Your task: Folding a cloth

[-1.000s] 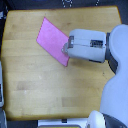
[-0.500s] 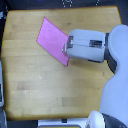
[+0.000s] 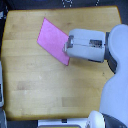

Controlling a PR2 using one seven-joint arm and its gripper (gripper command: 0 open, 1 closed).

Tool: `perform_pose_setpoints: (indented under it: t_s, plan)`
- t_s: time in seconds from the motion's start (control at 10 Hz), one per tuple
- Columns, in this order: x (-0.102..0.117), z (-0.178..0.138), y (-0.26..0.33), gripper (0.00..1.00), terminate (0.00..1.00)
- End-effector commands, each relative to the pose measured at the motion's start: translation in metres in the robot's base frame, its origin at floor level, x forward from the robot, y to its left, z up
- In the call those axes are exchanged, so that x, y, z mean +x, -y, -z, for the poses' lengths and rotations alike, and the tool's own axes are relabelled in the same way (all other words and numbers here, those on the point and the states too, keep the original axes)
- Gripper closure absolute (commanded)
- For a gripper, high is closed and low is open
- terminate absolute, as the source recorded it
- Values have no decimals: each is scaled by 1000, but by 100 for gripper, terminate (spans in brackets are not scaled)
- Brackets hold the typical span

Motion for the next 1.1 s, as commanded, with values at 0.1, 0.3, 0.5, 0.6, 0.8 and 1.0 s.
perform_pose_setpoints:
  t_s: [0.1,0.3,0.5,0.6,0.8,1.0]
  plan:
    - [-3,3,0,100,0]
    - [1,2,0,100,0]
    - [4,0,-3,100,0]
    - [6,0,-3,100,0]
    - [9,0,-3,100,0]
    - [13,-1,-4,100,0]
